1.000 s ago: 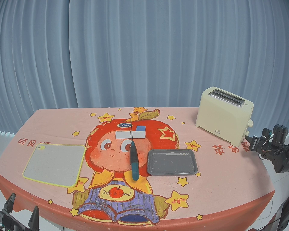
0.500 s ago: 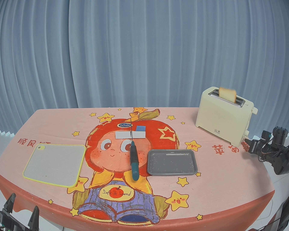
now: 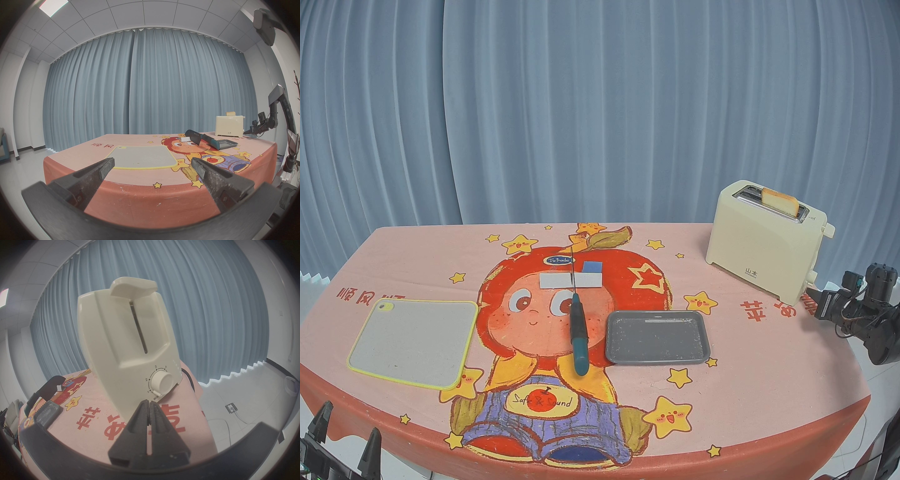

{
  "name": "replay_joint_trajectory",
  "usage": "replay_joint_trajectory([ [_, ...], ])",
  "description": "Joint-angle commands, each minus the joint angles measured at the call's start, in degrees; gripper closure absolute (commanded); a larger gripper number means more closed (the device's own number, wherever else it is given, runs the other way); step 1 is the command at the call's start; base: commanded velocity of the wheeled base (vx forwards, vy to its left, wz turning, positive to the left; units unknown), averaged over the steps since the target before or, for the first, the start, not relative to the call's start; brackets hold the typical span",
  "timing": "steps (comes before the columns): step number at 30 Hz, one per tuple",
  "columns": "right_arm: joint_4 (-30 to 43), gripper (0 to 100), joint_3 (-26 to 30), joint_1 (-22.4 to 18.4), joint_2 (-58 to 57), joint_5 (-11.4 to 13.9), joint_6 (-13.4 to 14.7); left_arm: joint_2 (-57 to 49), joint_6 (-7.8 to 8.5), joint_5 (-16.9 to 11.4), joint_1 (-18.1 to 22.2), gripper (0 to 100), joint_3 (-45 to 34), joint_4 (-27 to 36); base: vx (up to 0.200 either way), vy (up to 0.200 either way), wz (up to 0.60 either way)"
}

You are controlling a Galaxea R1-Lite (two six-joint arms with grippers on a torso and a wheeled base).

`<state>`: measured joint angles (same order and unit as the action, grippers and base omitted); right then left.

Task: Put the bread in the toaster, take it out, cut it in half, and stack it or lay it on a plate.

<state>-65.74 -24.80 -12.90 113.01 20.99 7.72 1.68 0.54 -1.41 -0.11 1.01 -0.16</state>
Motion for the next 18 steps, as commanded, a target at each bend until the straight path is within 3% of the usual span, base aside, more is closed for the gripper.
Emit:
replay_joint_trajectory([
  [1,-0.1,100,0.6,0.4,-1.2,0.0,-0.1,0.0,-0.01,0.0,0.0,0,-1.0,0.0,0.000,0.000,0.00],
  [18,0.9,100,4.0,3.3,-16.4,0.0,-1.2,0.0,-0.01,0.0,0.0,0,-1.0,0.0,0.000,0.000,0.00],
])
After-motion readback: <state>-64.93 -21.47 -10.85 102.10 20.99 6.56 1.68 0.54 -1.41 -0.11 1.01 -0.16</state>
